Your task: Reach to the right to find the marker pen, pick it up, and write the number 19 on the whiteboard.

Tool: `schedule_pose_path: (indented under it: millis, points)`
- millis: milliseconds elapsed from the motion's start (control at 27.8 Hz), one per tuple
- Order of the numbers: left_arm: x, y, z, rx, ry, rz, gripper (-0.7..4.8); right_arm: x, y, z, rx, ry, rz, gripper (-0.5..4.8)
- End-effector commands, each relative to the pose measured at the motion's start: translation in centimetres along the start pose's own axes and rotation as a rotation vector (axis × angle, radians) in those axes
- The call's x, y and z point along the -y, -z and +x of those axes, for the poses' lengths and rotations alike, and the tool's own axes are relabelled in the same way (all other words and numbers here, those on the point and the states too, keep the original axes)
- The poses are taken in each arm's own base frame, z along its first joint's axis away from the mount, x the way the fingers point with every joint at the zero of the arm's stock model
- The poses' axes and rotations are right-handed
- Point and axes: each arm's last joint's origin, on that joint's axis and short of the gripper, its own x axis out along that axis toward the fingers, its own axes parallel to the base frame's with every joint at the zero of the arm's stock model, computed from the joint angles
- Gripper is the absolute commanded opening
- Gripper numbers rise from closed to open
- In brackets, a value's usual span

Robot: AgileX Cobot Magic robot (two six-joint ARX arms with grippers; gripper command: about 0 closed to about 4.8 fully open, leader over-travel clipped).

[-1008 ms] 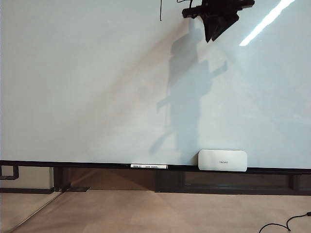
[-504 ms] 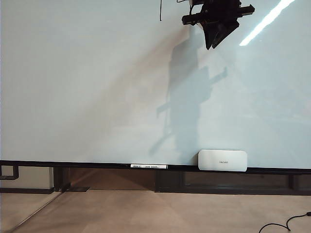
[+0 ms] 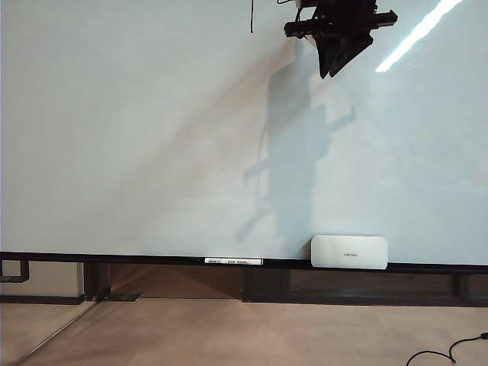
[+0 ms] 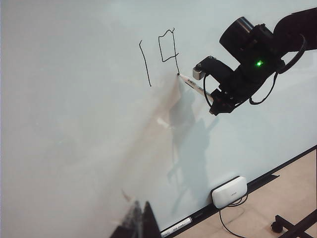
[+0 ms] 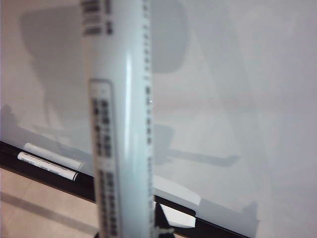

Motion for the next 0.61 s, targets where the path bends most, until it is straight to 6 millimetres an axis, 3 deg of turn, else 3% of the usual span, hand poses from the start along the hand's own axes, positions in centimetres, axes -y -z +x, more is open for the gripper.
schedule_pose_path:
  millis: [36, 612]
  points:
    - [-0.07, -0.29, -0.07, 0.017, -0.008, 0.004, -0.05, -0.01, -0.58, -0.24, 0.051, -0.027, 0.01, -0.02]
    - [-0.1, -0.28, -0.07, 0.016, -0.015, 0.008, -0.05, -0.42, -0.62, 0.54, 0.075, -0.103, -0.007, -0.02]
